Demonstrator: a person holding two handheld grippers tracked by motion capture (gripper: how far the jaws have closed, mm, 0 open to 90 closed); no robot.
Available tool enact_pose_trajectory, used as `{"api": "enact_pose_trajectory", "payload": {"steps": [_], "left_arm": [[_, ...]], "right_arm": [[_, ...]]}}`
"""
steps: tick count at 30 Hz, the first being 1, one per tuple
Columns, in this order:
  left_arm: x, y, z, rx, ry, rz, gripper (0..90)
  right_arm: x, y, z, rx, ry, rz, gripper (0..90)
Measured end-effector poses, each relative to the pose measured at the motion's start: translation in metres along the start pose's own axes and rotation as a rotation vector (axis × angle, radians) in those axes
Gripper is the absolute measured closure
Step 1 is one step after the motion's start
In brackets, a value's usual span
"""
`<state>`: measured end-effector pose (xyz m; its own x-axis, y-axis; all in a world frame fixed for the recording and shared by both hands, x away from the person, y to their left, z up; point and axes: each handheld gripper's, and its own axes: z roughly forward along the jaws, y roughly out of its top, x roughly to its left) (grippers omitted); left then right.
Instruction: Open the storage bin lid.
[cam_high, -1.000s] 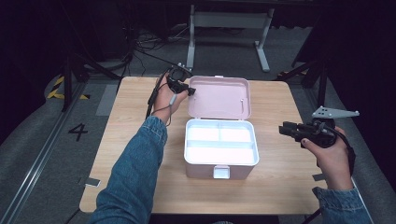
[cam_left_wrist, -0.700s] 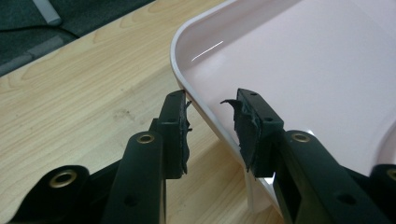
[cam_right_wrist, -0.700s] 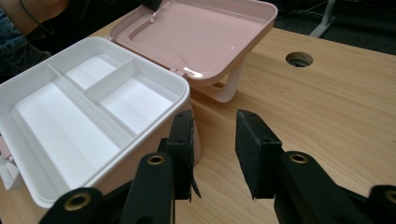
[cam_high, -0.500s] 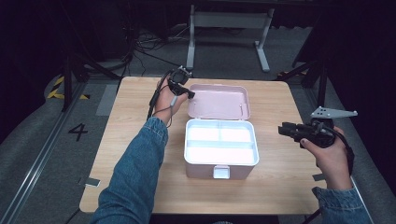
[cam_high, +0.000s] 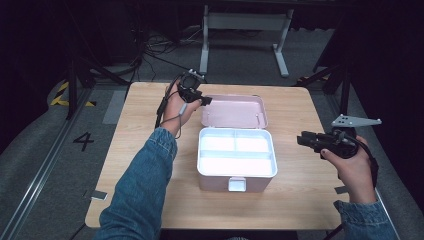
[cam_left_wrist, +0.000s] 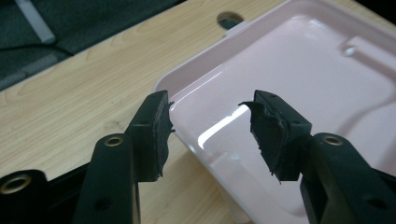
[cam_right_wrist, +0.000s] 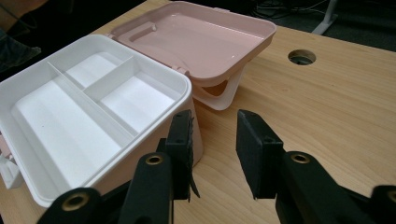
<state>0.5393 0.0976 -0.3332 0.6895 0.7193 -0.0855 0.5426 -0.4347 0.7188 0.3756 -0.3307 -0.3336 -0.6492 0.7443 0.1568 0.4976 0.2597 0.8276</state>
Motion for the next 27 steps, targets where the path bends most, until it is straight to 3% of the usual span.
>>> {"api": "enact_pose_trajectory", "payload": {"steps": [8,9,15,19,27], "left_arm": [[-0.025,-0.01,-0.058,-0.05,-0.037,0.097,45.8],[-0.025,-0.01,-0.058,-0.05,-0.037,0.097,45.8],[-0.046,-0.027,-0.1,-0.064,-0.051,0.143,44.9],[-0.049,-0.039,-0.116,-0.078,-0.061,0.135,42.8],[-0.056,-0.071,-0.145,-0.057,-0.017,0.133,39.1]], "right_arm": [[-0.001,0.001,0.003,0.004,0.007,-0.002,64.5],[-0.001,0.001,0.003,0.008,0.007,-0.004,63.8],[-0.005,0.006,0.011,0.026,0.014,-0.003,60.4],[-0.008,0.009,0.017,0.038,0.029,-0.014,59.1],[-0.011,0.014,0.025,0.058,0.039,-0.026,57.3]]}}
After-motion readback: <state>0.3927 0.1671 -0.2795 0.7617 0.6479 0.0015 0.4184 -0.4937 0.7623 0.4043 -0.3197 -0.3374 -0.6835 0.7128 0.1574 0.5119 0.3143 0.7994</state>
